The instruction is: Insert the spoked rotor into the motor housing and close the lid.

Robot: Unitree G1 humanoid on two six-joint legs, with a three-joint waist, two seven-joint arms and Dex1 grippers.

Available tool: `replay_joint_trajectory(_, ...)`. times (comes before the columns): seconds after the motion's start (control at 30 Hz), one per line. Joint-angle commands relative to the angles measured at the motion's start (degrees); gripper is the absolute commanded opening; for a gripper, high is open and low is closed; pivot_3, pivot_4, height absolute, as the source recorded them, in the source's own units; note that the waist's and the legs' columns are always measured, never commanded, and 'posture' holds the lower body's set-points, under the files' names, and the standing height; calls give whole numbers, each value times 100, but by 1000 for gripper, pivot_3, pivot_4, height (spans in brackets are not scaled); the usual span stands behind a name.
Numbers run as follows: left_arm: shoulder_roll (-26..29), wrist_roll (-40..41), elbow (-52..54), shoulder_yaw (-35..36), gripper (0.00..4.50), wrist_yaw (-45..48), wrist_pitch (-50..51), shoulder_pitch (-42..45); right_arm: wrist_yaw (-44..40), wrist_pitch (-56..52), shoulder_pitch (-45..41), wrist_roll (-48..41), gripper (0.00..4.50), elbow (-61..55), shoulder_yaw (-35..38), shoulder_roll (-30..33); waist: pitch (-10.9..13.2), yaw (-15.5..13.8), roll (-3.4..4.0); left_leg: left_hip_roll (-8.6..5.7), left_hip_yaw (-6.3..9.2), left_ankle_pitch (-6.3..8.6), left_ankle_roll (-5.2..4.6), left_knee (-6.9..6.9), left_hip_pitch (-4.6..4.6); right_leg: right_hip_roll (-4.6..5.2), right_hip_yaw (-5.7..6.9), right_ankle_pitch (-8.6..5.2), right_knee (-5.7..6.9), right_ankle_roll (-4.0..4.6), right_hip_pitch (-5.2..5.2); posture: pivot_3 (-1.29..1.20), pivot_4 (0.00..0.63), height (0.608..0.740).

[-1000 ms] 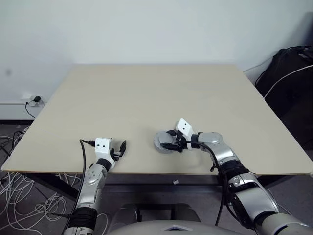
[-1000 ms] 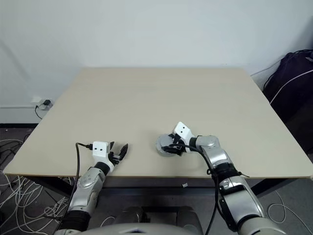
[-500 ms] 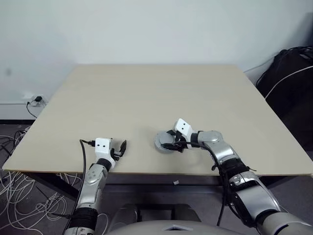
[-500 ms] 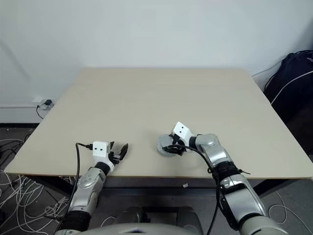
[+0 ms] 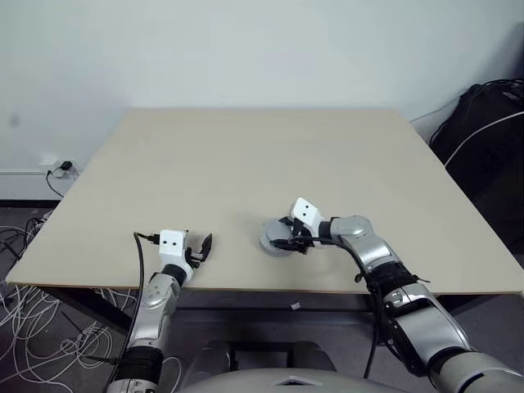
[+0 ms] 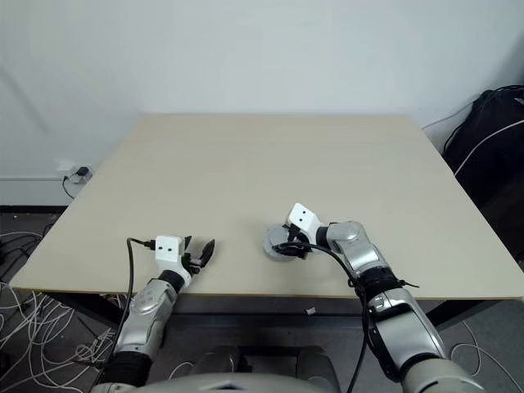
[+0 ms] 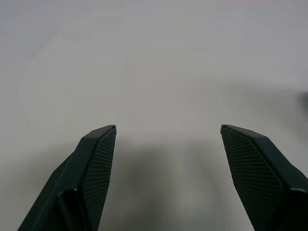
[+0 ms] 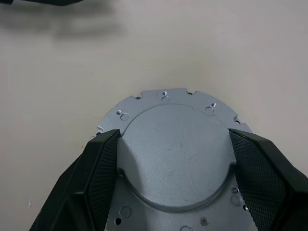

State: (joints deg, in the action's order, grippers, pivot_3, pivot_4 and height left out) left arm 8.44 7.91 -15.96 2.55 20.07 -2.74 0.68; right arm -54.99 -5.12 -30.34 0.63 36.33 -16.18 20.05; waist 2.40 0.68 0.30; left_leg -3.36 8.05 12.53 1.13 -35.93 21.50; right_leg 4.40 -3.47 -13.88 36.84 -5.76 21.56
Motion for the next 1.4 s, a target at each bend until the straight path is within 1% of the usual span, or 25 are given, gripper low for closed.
replay_joint_trajectory(0.03, 88, 268, 448, -124, 3670, 428, 336, 420, 224, -126, 10, 157, 3221, 228, 40, 35, -1, 2, 1, 0, 0, 0, 1, 0, 0, 0, 0, 0, 0, -1, -1, 0, 0, 740)
replay_joint_trajectory(0.1, 135, 360, 579, -256, 3670, 677, 619, 636, 256, -132, 19, 151, 3221, 241, 53, -3, -1, 12, 0, 0, 0, 0, 1, -1, -1, 0, 0, 1, 0, -2, -3, 0, 0, 740)
replay_joint_trajectory(0.2, 239, 274, 574, -499, 3670, 1027, 806, 924, 297, -144, 61, 145, 3221, 222, 66, -52, -5, 51, 4, 0, -1, -2, -1, -1, -6, 0, 0, 2, 0, -3, -7, 0, 0, 740)
replay_joint_trajectory(0.43, 308, -14, -209, -971, 3670, 1622, 725, 1826, 390, -153, 63, 145, 3221, 241, 63, -171, -8, 127, 10, 0, 0, -11, -13, 1, -14, -2, -2, 2, 0, -3, -13, 0, 0, 740)
replay_joint_trajectory(0.53, 259, -129, -602, -1139, 3044, 1812, 589, 2152, 413, -148, 52, 147, 3221, 258, 66, -198, -8, 153, 10, 0, 1, -11, -13, 1, -19, -2, -1, 2, 0, -4, -18, 0, 0, 740)
replay_joint_trajectory(0.7, 94, -303, -1383, -1393, 1422, 2185, 355, 2803, 437, -140, 45, 150, 3221, 273, 77, -222, -8, 159, 8, 0, 2, -11, -13, 0, -19, -3, -1, 3, 0, -6, -18, 0, 0, 740)
replay_joint_trajectory(0.83, 0, -409, -1901, -1492, 101, 2406, 223, 3149, 442, -145, 68, 149, 3221, 239, 78, -219, -8, 165, 8, 0, 2, -11, -14, 0, -19, -3, -2, 4, 0, -7, -20, 0, 0, 740)
replay_joint_trajectory(0.87, -23, -412, -2000, -1509, 42, 2471, 271, 3213, 449, -147, 71, 150, 3221, 235, 77, -223, -8, 166, 8, 0, 3, -11, -13, 1, -19, -3, -2, 4, 0, -7, -20, 0, 0, 740)
replay_joint_trajectory(1.0, -24, -457, -2111, -1662, 42, 2846, 482, 3326, 466, -156, 85, 140, 3221, 215, 94, -221, -7, 177, 8, 0, 3, -11, -14, 1, -18, -3, -2, 4, -1, -8, -19, 0, 0, 740)
replay_joint_trajectory(1.1, 63, -490, -2100, -1701, 42, 3078, 600, 3340, 485, -175, 111, 133, 3221, 178, 103, -221, -7, 180, 7, 0, 4, -11, -14, 1, -17, -3, -2, 5, 0, -9, -18, 0, 0, 740)
replay_joint_trajectory(1.4, 283, -676, -2052, -1797, 42, 3411, 850, 3291, 502, -245, 173, 120, 3221, 57, 117, -194, -6, 180, 6, 0, 8, -11, -14, 1, -16, -3, -2, 4, 0, -8, -16, 0, 0, 740)
